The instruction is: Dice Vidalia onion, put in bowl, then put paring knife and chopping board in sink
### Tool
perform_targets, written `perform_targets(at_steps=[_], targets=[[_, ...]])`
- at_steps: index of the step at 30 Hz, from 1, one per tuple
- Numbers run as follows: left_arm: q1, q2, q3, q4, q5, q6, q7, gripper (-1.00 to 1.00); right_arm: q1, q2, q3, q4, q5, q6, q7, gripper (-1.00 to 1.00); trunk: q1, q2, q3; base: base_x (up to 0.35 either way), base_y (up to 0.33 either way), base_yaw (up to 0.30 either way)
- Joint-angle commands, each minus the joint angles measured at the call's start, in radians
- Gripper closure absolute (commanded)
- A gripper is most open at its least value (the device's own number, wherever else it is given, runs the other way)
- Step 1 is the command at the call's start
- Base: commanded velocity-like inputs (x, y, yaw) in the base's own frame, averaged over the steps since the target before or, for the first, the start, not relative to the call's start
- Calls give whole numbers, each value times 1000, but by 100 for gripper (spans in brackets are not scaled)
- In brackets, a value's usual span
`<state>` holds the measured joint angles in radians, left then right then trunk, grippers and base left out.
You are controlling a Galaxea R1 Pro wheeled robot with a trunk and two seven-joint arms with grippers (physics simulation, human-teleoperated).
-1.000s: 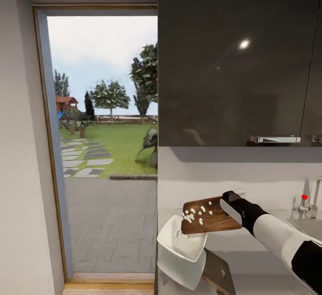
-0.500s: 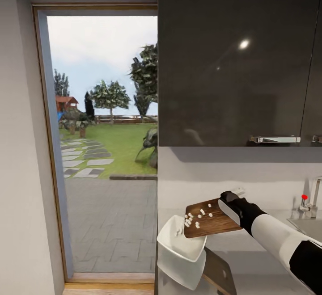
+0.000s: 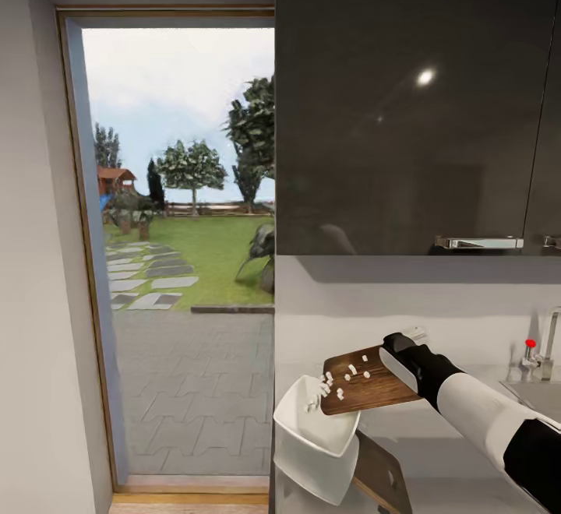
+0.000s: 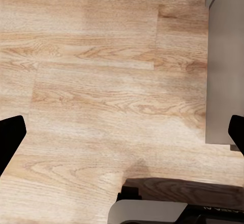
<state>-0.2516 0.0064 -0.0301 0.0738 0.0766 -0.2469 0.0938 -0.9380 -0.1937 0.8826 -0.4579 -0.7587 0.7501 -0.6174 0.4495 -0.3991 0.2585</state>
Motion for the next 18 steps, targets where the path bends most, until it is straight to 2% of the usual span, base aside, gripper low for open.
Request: perform_targets(at_steps=[1,6,8,12,18], targets=[[-2,0,-4,4,8,-7,0,-100,-1,-1,8,-2,-10,3,-8,100,0,-1,-1,0,0,0],[-2,0,-4,4,8,-7,0,-100,-1,9,9,-2,-8,3,-13,100,0,-1,-1,0,0,0],[-2,0,-4,4,8,-6,0,-100,-1,16,9,-2,3,3,-24,100,0,-1,-1,0,0,0],[-2,0,-4,4,8,-7,0,-100,-1,40,8,-2,52,6,-50,100,0,-1,-1,0,0,0],[-2,0,-4,4,8,-7,0,-100,-1,47,7,-2,67,9,-56,100,0,-1,-1,0,0,0]])
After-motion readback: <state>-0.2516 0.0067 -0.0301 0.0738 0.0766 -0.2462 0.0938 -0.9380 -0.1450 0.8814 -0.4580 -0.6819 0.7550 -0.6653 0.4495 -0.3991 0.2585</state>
